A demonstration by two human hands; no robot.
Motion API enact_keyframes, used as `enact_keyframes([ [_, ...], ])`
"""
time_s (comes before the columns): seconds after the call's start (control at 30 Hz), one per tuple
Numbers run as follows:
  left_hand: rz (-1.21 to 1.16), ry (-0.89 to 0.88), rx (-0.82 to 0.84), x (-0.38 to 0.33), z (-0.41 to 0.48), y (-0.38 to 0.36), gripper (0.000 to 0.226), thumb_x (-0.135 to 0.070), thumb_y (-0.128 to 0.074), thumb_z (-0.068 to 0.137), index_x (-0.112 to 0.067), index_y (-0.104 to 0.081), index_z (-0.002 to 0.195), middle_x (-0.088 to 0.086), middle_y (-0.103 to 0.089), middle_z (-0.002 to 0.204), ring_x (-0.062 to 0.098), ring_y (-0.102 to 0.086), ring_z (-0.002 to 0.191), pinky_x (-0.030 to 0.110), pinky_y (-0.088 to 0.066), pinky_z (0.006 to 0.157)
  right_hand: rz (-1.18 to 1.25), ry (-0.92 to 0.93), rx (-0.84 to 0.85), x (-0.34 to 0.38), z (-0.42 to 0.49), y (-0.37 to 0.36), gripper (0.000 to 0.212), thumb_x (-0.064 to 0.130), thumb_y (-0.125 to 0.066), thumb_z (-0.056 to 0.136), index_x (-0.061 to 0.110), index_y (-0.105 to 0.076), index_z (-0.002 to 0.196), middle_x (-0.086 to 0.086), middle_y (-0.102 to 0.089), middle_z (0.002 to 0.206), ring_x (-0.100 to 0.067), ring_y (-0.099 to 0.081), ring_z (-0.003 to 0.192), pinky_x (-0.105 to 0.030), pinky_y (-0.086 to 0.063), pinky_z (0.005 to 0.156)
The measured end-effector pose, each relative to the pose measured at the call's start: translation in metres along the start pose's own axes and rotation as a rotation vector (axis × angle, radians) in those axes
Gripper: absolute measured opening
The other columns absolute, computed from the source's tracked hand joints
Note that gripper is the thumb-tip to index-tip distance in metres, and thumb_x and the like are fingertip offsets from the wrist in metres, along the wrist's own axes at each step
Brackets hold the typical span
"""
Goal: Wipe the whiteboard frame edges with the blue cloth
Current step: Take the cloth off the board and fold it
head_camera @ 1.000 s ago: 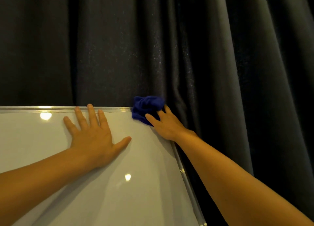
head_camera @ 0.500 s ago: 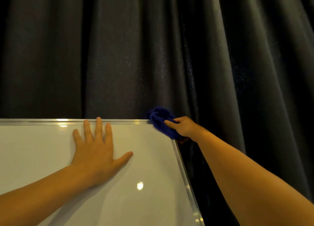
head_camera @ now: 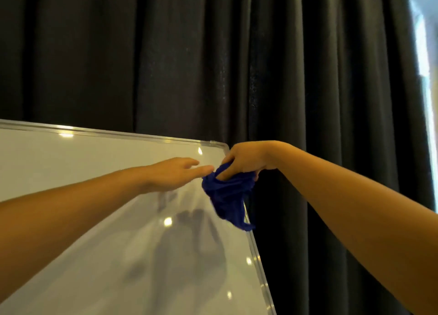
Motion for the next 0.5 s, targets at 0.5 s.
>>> enact_keyframes([
  [0.5, -1.237, 0.148, -0.016, 0.083, -0.177, -0.115, 0.022, -0.008, -0.07, 0.087, -0.018, -0.072, 0.107, 0.009, -0.077, 0.104, 0.023, -0.075, 0.091, 0.03, -0.059, 0.068, 1.527, 0.033, -0.155, 0.036, -0.109, -0.233, 0.037, 0.013, -0.076, 0.082, 0.007, -0.067, 0.118, -0.021, -0.069, 0.118, -0.031, -0.068, 0.105, -0.039, -0.058, 0.083],
])
Point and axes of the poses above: each hand's wrist, its own z-axis towards the middle knuckle, its own y-axis out of the back of the hand, x = y × z, the point moved 2 cm from there along z, towards the middle knuckle
